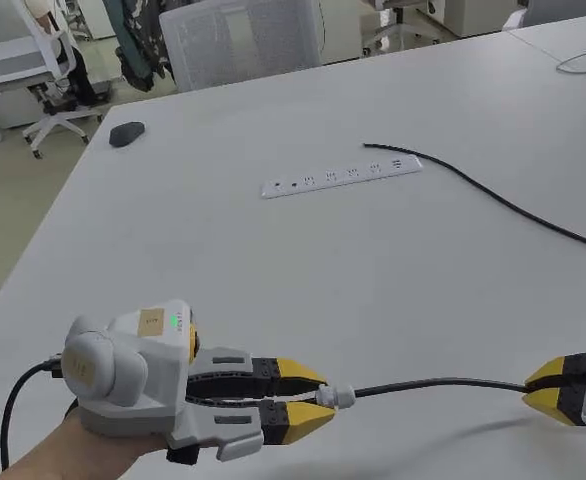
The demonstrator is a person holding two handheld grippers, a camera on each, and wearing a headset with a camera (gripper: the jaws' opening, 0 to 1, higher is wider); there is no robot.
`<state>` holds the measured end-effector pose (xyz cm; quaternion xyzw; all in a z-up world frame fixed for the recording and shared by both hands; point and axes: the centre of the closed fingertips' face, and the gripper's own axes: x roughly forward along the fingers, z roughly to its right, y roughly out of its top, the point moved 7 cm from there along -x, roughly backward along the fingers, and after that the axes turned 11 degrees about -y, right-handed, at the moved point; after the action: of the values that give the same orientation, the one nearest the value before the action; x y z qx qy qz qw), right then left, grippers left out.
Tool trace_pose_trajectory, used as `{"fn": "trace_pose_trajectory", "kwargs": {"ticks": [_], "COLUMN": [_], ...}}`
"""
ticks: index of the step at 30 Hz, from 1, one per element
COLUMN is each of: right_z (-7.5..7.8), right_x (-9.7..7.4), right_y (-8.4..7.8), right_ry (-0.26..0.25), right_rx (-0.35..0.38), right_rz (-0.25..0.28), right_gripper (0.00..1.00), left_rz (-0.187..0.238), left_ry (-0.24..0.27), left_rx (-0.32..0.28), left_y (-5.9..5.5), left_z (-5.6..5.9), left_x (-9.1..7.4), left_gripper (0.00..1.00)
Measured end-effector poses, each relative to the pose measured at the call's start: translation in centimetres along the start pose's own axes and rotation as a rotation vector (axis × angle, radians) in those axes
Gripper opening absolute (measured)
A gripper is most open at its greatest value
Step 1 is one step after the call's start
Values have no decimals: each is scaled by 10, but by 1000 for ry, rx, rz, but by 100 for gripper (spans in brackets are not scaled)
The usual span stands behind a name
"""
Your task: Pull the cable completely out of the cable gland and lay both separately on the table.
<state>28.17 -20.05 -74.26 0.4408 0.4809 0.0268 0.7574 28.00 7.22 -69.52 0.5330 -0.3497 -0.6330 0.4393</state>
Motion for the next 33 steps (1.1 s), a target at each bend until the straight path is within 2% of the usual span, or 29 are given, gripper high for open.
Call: {"fn": "trace_pose_trajectory", "kwargs": {"ticks": [4, 9, 12, 15, 18, 20, 22, 24, 26, 30, 33], "right_z": [-6, -23, -38, -56, -71, -77, -79, -82, -83, -86, -87], "right_x": [-2, -5, -6, -2, 5, 8, 11, 14, 17, 19, 19], "right_y": [10, 48, 75, 96, 110, 113, 116, 116, 116, 114, 114], "right_ry": [45, 106, 153, 216, 257, 284, 285, 297, 298, 305, 305], "right_rx": [16, -8, -35, -90, -155, -175, -186, -193, -213, -244, -248], "right_rz": [33, 142, 207, 230, 224, 215, 223, 209, 201, 189, 187], "right_gripper": [18, 19, 18, 17, 16, 13, 13, 12, 10, 1, 0], "left_rz": [1, -2, -5, -5, -5, -8, -7, -6, -4, 0, -2], "left_ry": [4, -6, -13, -18, -21, -24, -25, -25, -27, -31, -32], "left_rx": [0, 2, 4, 7, 12, 15, 16, 16, 18, 20, 21], "left_y": [0, 0, 1, 4, 6, 6, 6, 7, 7, 7, 8], "left_z": [0, 1, 1, 1, 1, 2, 2, 2, 3, 4, 5], "left_x": [-1, 3, 4, 5, 6, 7, 7, 7, 8, 9, 9], "left_gripper": [15, 15, 15, 15, 15, 15, 15, 15, 15, 15, 15]}}
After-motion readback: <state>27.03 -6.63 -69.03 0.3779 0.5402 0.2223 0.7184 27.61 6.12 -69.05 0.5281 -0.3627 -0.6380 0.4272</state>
